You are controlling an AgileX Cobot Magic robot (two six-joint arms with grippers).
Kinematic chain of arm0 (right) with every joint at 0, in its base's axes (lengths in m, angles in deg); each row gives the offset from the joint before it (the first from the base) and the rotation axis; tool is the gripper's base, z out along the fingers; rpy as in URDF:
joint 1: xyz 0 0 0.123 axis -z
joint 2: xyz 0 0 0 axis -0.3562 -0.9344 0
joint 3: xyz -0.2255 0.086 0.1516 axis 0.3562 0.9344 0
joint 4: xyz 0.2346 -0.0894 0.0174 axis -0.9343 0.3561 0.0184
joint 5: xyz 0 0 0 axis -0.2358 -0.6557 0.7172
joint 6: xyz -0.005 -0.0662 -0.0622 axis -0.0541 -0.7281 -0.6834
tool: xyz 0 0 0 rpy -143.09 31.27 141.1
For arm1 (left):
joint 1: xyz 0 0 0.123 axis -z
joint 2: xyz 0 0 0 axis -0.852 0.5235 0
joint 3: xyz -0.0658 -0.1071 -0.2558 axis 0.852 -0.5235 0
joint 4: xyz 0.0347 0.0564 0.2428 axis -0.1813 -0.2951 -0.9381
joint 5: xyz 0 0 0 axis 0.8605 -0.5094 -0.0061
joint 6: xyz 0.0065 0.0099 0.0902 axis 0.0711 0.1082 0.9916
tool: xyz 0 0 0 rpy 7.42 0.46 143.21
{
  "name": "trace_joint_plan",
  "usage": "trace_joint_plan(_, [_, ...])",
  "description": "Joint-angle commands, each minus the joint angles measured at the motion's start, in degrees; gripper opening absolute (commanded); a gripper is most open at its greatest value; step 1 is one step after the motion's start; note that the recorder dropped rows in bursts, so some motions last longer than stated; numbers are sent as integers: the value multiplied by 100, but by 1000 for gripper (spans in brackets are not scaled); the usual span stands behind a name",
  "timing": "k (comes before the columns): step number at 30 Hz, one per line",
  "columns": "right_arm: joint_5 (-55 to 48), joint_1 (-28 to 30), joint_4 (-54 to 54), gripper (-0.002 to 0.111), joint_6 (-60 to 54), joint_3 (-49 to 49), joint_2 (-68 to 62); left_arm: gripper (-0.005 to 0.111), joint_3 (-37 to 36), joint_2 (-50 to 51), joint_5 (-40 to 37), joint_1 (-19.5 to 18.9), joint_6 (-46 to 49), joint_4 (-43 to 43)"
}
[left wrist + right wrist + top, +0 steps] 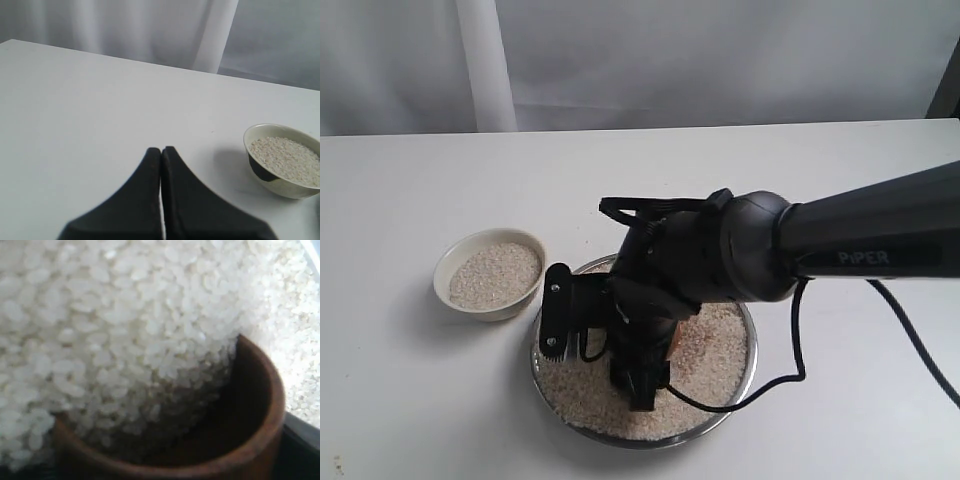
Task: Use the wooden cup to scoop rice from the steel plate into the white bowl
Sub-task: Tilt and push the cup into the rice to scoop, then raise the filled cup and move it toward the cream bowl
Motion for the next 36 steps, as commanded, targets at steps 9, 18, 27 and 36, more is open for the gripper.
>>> trace_joint_plan(9, [908, 217, -1339, 0, 63, 28, -116, 0, 20, 2, 33, 37, -5, 33])
trace_joint_plan(18, [1191, 217, -1687, 0, 38, 150, -90, 0, 20, 2, 33, 37, -5, 33])
trace_joint_plan(27, [2410, 341, -2059, 0, -68, 1001, 329, 0, 20, 2, 33, 37, -5, 33])
trace_joint_plan(36, [3709, 562, -2362, 0, -68, 1804, 598, 0, 20, 2, 33, 37, -5, 33])
